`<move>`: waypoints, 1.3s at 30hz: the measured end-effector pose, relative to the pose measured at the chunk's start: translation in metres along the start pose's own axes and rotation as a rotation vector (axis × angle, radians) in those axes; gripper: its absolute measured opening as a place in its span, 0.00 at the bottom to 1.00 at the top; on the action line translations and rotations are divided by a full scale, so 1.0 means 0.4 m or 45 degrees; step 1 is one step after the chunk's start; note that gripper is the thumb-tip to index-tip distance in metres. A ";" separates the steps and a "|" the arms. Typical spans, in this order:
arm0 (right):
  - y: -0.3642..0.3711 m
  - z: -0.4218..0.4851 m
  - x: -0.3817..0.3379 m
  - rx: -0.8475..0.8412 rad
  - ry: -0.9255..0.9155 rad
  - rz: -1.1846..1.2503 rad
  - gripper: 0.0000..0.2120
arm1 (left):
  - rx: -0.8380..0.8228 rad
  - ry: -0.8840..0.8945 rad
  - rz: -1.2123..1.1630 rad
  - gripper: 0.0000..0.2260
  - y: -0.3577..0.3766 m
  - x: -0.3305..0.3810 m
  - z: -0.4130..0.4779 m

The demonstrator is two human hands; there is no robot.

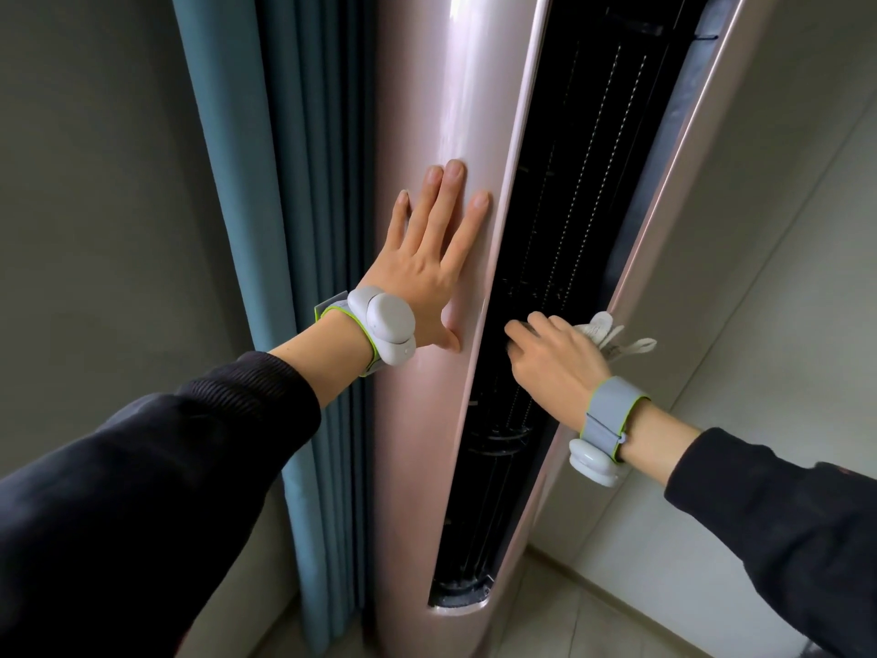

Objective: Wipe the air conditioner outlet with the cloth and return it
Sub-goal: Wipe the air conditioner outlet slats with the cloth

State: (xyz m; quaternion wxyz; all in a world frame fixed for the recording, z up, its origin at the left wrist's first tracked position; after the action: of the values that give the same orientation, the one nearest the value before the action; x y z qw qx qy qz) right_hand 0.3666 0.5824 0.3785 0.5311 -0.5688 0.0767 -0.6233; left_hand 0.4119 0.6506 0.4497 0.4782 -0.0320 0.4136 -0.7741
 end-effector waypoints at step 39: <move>0.121 -0.049 -0.095 -0.270 -0.055 -0.022 0.06 | 0.044 0.022 -0.066 0.72 0.002 -0.004 -0.002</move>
State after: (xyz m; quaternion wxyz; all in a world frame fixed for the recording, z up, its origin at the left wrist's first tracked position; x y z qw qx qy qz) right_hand 0.3708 0.5804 0.3139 0.4640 -0.6356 0.1259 -0.6040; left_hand 0.4130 0.6520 0.4492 0.4549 -0.0276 0.4034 -0.7934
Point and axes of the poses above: each hand's wrist, its own z-axis towards the middle knuckle, its own y-axis out of the palm, x = y × z, the point moved 10 cm from there along z, towards the middle knuckle, and after that the axes turned 7 degrees about z, right-handed, at the moved point
